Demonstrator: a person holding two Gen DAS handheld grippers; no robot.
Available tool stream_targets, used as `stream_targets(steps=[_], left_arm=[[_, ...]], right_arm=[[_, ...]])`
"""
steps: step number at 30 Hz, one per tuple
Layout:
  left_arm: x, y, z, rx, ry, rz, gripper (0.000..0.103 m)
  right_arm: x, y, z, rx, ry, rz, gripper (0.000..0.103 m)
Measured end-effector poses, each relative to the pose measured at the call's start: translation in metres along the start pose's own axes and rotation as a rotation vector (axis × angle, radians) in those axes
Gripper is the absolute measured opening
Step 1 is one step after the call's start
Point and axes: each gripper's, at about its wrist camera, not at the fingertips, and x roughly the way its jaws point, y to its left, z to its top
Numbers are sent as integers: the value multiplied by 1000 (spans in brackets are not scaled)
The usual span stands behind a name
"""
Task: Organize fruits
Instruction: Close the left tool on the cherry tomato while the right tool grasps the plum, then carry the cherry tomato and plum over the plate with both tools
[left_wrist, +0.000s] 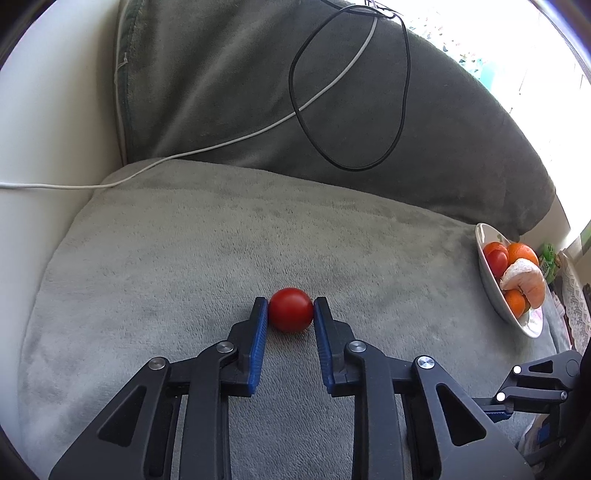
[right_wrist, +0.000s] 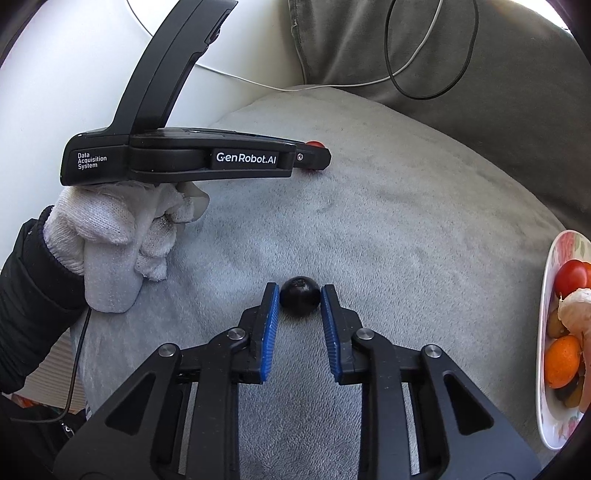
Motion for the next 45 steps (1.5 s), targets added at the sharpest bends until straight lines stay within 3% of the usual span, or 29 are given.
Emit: stream_targets(steps=[9,21,45], left_arm=[[-18,-8,-1,18,-40,-2,23],[-52,-43,-2,81,-109,-39,23],[-72,-129,-6,190,-136,-198,23]], right_arm=[[-15,-1,1,-1,-40,-7,24],[-66,-15,-6,44,-140,-53,24],[-179,-100,-29,210,-341,-240,24]])
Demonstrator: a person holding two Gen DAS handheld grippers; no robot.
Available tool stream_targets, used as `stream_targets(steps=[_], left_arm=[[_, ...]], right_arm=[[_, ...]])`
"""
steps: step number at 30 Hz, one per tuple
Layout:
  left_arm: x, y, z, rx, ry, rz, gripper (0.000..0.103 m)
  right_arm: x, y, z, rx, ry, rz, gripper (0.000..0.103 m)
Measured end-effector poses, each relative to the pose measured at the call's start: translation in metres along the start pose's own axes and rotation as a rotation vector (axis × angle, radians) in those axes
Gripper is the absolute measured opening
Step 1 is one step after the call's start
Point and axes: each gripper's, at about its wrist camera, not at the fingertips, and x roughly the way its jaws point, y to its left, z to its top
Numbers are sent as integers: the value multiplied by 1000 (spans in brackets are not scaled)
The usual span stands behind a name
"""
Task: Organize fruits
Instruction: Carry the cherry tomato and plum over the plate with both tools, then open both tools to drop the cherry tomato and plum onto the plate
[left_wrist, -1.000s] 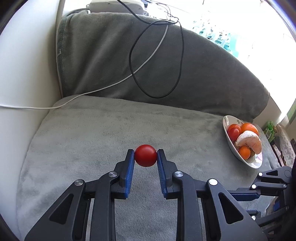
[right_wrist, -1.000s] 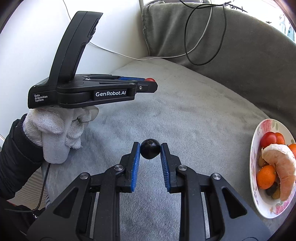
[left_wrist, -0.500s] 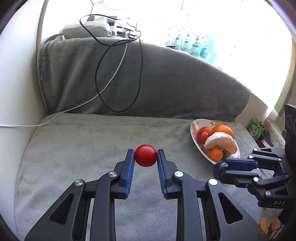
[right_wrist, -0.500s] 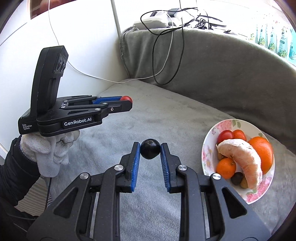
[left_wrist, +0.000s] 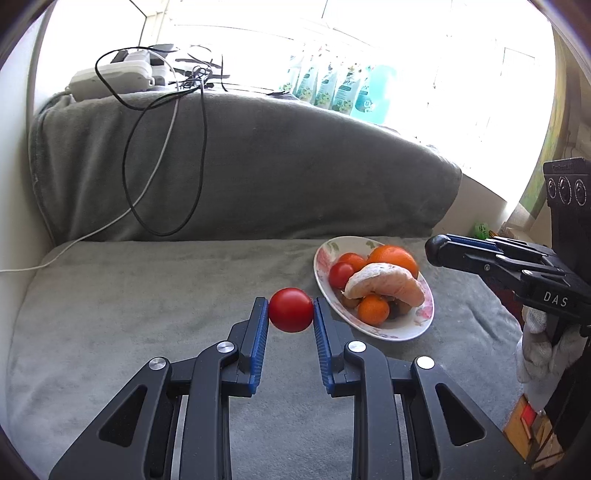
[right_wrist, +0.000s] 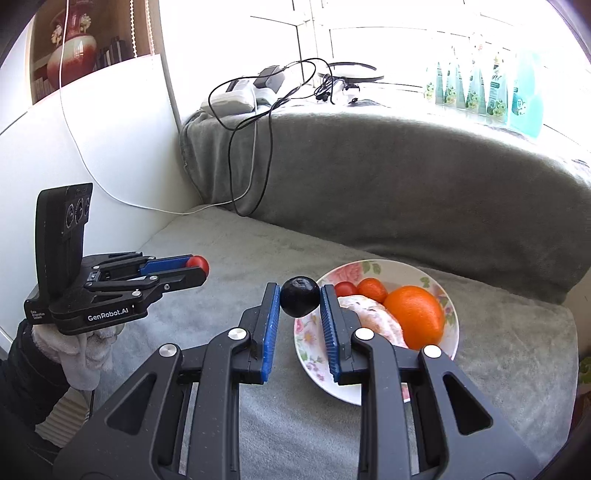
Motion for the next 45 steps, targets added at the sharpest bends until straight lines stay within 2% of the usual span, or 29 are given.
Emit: stream_targets(steps=[10,22,32,45], left_arm=[[23,-41,4,42,28,-84,23],[52,-81,5,84,80,-163,23],[68,-99,-2,101,122,-183,23],[83,-104,-4,109,150,-184,23]], right_arm=[[-1,-42,9,44,-7,-56,24],[22,-80,14,85,22,-66,24],[49,-95,18,98,58,-47,24],[67,-100,18,112,86,-24,24]])
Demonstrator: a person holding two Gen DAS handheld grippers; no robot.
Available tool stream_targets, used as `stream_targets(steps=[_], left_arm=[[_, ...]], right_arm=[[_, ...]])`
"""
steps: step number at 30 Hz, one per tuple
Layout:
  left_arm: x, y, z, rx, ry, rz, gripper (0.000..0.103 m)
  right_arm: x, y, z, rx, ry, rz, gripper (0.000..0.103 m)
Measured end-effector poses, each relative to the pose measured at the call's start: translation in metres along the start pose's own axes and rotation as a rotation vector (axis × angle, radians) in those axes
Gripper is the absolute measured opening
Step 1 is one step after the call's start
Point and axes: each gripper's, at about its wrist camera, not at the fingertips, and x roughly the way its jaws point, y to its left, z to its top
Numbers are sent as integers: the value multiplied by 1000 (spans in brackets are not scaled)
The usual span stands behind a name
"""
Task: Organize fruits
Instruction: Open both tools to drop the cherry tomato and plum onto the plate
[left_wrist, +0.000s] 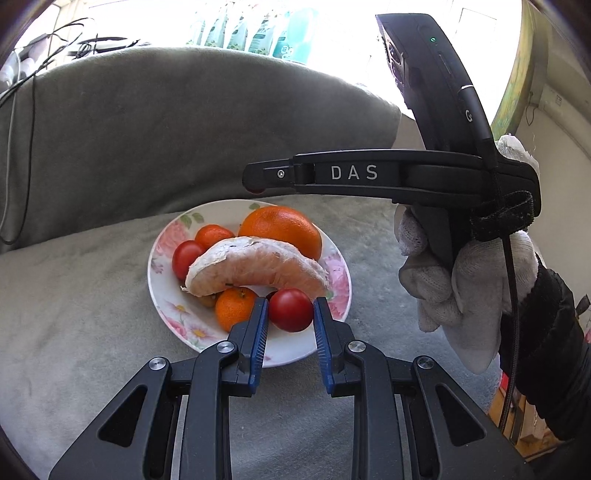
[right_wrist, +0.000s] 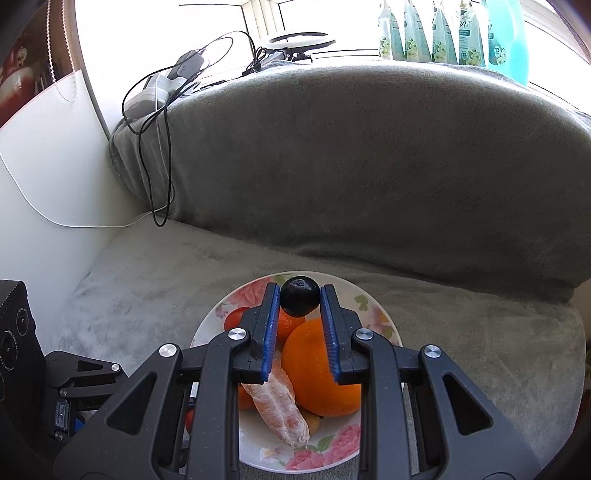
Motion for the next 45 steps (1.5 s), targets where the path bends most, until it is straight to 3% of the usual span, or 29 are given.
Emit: stream_targets(steps=[21,22,24,25,29,32,36,38,43,45], left_arm=[[10,-5,3,0,16,2,23],[10,-4,3,0,15,1,23],[10,-4,2,0,12,-2,23],[10,-5,2,2,11,-1,23],[11,-4,1,10,15,2,24],[11,-5,0,12,10,3,32],[11,-8,-1,27,8,11,35],[11,-9,0,29,5,16,49],[11,-7,1,26,2,20,50],[12,-6,2,25,2,25,60]], right_arm=[[9,-1,1,10,22,21,25],[9,-1,0,12,22,20,26],[8,-2,0,15,18,21,49],[8,-2,0,18,12,20,55],[4,-3,1,23,0,20,56],[2,-4,1,27,-1,17,56],[1,-5,0,30,-4,11,62],[0,-6,0,34,-6,12,64],[-3,-7,-1,36,-12,6,73],[-4,-8,-1,36,-11,5,77]])
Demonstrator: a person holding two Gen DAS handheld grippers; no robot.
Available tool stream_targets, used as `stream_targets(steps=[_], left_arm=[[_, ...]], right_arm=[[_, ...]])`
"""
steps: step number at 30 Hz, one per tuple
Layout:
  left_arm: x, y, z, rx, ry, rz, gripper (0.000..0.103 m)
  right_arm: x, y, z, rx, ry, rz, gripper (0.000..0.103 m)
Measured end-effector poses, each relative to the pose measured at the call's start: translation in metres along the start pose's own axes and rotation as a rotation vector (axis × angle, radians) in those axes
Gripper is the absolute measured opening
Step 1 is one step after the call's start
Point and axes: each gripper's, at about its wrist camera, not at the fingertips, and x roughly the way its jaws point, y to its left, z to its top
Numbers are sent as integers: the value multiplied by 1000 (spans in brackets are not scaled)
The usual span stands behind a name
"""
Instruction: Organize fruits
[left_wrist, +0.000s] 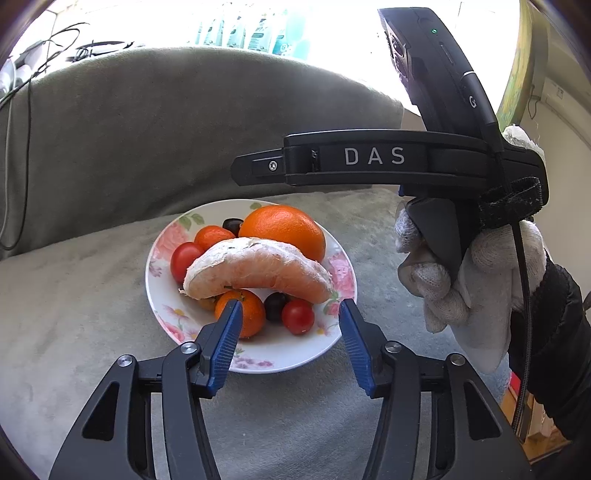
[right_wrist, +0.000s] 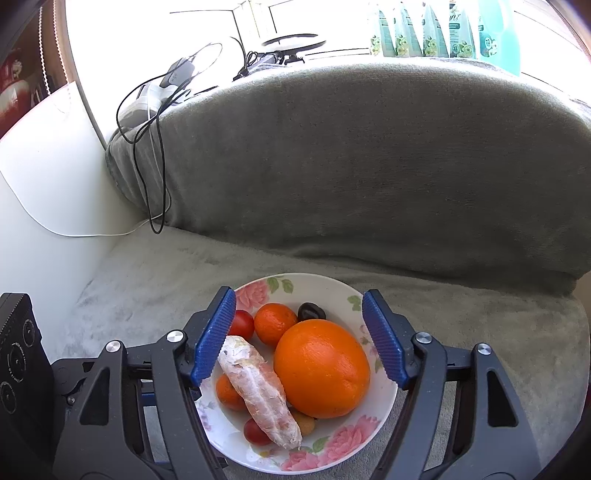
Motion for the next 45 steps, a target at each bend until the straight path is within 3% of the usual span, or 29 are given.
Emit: stream_targets(steps=[4,6,9,25,36,45], left_arm=[[-3,-2,0,8,-6,14,65],[-5,-2,0,10,-14,24,74],[-7,-4,0,7,-15,25,74],[-17,3,-1,-4,-28,45,74],[-28,6,-6,-11,-23,74,74],[-38,12,-8,-31,-32,98,74]], right_arm=[[-1,1,0,-3,-2,-4,83],[-2,1,0,-3,-2,-4,87],[-3,1,0,-3,-5,-6,96],[-15,6,-13,33,8,-62,96],[-32,17,-20,20,-20,-144,96],[-46,30,-21,12,-52,-150,96]])
